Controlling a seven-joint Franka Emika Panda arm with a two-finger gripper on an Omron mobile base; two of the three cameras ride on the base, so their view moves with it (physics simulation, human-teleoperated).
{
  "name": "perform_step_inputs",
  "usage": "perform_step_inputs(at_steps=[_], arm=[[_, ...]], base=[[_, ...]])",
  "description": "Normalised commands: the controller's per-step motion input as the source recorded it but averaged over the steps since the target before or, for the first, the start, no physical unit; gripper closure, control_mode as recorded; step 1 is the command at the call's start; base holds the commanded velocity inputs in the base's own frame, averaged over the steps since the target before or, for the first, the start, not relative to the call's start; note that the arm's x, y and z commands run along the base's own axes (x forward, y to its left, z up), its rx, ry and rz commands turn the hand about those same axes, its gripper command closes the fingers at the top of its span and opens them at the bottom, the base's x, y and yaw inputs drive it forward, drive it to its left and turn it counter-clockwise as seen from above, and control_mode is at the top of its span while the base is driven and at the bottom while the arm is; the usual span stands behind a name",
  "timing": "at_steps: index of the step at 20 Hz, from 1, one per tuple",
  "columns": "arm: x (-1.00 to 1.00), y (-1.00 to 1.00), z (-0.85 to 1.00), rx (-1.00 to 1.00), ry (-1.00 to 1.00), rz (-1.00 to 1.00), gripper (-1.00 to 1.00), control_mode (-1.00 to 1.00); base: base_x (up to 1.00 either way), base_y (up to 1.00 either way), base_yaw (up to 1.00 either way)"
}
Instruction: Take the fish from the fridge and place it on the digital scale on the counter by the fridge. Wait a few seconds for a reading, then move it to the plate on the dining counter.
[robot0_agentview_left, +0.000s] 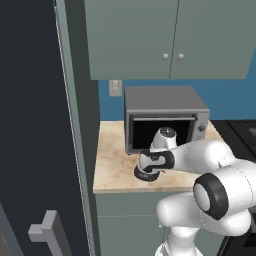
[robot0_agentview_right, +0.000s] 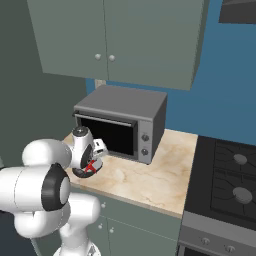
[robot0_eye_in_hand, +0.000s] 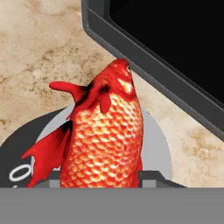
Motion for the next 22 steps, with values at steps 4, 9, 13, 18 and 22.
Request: perform_step_inputs(at_steps=[4,9,13,18,22], arm=[[-0.56,0.00,0.87,0.04,-0.27,-0.02,1.00,-1.00],[-0.57,-0.01,1.00,0.12,-0.14,-0.01,1.00,-1.00],[-0.86,-0.21,0.91,0.11,0.00,-0.04,1.00,-1.00],[-1.00,-0.31,0.64,0.09,0.00,-0.19,1.00,-1.00],[-1.00,-0.39,0.47,0.04,0.07,-0.28,1.00,-1.00]], base=[[0.00,0.00,0.00],[0.00,0.00,0.00],[0.00,0.00,0.00],[0.00,0.00,0.00],[0.00,0.00,0.00]])
